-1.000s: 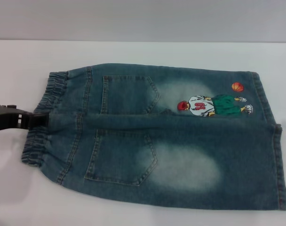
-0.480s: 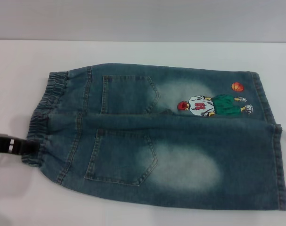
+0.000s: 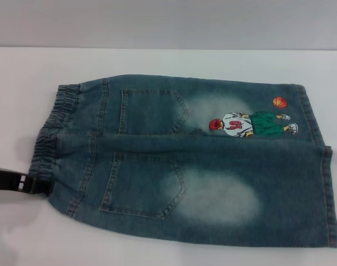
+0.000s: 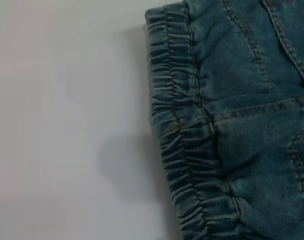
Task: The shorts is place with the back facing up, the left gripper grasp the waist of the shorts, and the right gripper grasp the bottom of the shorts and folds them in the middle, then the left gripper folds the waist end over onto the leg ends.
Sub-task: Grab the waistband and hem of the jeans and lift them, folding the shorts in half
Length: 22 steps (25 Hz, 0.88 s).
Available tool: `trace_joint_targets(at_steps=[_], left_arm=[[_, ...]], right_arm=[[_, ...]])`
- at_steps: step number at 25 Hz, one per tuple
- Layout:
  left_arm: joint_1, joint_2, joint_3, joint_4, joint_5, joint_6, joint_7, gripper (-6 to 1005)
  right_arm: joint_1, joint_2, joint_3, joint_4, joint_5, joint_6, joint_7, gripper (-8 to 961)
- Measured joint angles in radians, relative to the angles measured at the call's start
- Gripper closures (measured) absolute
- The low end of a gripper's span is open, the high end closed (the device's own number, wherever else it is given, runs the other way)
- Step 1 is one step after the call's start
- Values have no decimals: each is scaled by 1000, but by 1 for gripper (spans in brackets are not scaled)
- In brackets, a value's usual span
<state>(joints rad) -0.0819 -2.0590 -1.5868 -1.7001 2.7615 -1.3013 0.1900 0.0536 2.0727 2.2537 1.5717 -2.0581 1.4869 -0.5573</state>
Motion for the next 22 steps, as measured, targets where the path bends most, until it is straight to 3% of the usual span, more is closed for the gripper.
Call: trace_joint_targets(at_steps=[22], left_arm=[[-66,-1,-2,94,2,-4,-4,213]], right_arm=[[38,-5,7,-5,3,1,-2,246]])
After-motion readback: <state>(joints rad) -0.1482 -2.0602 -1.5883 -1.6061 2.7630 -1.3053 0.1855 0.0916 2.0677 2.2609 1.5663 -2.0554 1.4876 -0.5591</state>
